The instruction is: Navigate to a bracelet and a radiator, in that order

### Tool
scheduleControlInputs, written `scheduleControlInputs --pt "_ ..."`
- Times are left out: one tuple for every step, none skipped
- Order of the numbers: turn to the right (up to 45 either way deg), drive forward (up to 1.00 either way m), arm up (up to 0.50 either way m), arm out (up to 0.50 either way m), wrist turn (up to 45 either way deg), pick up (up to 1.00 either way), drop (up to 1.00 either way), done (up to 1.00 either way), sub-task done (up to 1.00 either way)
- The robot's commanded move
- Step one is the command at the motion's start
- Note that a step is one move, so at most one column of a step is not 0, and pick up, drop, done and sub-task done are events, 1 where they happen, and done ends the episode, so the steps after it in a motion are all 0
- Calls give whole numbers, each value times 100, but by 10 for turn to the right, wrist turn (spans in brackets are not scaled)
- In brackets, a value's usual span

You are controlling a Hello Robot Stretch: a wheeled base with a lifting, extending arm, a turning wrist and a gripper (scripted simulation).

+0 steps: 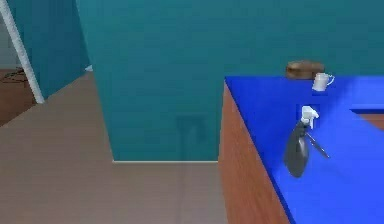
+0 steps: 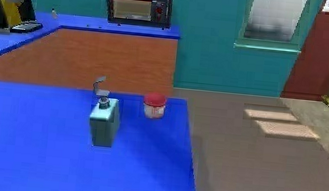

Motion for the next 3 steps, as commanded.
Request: scheduleControlInputs --pt "-420 0 0 0 0 0 0 0 0" --pt "0 100 0 0 0 0 0 0 0" --pt "0 100 0 0 0 0 0 0 0"
